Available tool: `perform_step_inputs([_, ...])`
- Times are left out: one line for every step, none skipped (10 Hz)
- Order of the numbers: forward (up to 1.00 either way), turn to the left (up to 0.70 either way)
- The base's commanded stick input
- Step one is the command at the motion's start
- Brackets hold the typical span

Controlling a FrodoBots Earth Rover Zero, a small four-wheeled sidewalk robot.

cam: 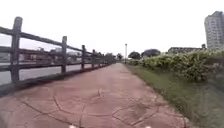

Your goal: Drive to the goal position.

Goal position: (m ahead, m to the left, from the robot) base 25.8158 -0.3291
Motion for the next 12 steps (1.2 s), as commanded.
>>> perform_step_inputs([1.0, -0.01])
perform_step_inputs([1.0, 0.02])
perform_step_inputs([1.0, 0.02])
perform_step_inputs([1.0, -0.21])
perform_step_inputs([1.0, 0.02])
perform_step_inputs([1.0, 0.02])
perform_step_inputs([1.0, 0.02])
perform_step_inputs([1.0, 0.02])
perform_step_inputs([1.0, -0.16])
perform_step_inputs([1.0, -0.11])
perform_step_inputs([1.0, 0.02])
perform_step_inputs([1.0, 0.02])
